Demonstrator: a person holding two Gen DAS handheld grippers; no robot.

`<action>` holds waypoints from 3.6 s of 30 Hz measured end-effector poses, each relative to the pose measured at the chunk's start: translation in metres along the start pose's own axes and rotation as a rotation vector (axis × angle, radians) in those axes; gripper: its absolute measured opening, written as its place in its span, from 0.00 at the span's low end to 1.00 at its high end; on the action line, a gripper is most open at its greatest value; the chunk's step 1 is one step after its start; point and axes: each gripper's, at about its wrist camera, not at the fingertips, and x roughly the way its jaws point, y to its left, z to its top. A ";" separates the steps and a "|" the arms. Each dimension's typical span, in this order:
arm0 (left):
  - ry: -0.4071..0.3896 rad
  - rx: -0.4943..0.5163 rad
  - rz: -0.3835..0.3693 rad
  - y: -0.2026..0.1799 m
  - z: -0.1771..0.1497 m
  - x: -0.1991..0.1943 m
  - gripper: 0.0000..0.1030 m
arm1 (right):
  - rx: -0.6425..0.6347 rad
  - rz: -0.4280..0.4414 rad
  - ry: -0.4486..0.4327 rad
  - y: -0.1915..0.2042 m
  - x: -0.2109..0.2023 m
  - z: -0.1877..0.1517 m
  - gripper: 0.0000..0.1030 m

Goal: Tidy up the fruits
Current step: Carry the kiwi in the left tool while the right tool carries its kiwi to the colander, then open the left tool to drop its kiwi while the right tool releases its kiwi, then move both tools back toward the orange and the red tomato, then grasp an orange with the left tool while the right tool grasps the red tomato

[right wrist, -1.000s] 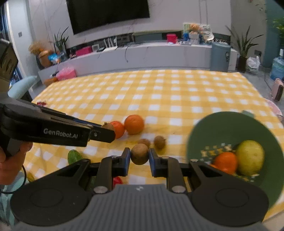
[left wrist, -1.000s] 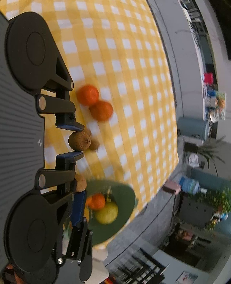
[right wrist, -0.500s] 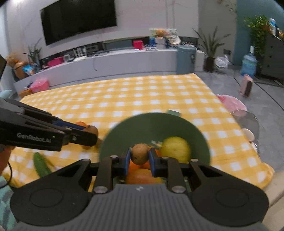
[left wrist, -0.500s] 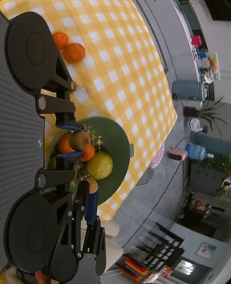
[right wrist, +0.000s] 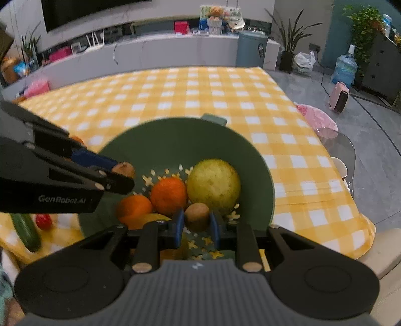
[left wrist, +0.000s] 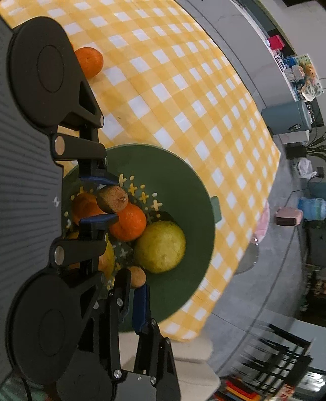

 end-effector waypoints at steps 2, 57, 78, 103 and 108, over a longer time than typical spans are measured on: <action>0.015 0.010 0.021 0.000 0.002 0.005 0.27 | -0.017 -0.004 0.020 0.002 0.006 0.001 0.18; -0.217 -0.236 0.068 0.063 -0.098 -0.135 0.55 | 0.098 0.097 -0.187 0.096 -0.080 -0.021 0.52; -0.187 -0.309 0.041 0.128 -0.151 -0.140 0.55 | 0.013 0.146 -0.088 0.179 -0.047 -0.022 0.44; -0.125 -0.430 -0.035 0.170 -0.162 -0.104 0.54 | 0.104 0.245 0.079 0.198 0.026 -0.012 0.26; -0.122 -0.440 -0.041 0.174 -0.160 -0.097 0.54 | 0.123 0.242 0.105 0.196 0.038 -0.011 0.28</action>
